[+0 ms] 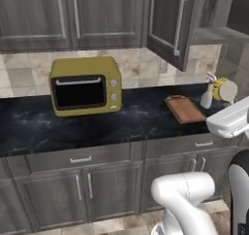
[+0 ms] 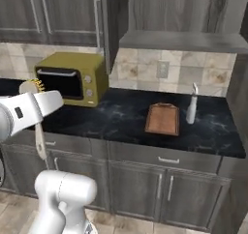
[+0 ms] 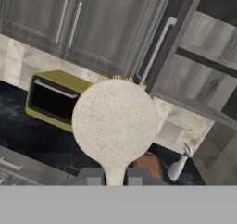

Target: Grab the spray bottle from the cabinet, then place it next to the cutting board for sanitizing. Then grab the dish brush from the countertop next to the sink and place it next to the cutting board.

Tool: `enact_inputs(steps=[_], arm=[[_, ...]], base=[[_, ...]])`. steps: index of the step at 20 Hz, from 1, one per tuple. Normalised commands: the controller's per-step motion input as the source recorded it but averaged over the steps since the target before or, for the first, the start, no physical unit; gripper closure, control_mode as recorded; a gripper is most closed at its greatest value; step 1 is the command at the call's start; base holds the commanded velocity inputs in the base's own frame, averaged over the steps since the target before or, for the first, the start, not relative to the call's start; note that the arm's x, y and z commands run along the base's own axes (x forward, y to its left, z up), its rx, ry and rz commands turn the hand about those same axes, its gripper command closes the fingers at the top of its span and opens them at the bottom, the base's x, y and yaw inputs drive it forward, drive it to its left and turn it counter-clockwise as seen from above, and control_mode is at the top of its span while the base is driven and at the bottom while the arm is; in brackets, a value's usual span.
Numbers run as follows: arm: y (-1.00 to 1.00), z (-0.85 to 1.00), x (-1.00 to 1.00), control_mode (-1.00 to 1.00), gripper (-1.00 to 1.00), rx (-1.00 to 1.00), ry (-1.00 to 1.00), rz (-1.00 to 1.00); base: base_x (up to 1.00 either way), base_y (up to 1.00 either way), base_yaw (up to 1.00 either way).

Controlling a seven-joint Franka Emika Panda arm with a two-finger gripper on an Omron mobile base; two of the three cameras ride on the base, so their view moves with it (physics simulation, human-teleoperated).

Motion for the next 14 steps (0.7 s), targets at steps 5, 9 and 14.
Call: enact_inputs(steps=[5, 9, 14], arm=[[0.0, 0.0, 0.0, 1.0, 1.0, 0.0, 0.0, 0.0], [0.0, 0.0, 0.0, 1.0, 1.0, 0.0, 0.0, 0.0], [0.0, 0.0, 0.0, 1.0, 1.0, 0.0, 0.0, 0.0]], base=[[0.13, -0.98, -0.02], [0.79, -0.16, -0.04], [1.0, 0.0, -0.06]])
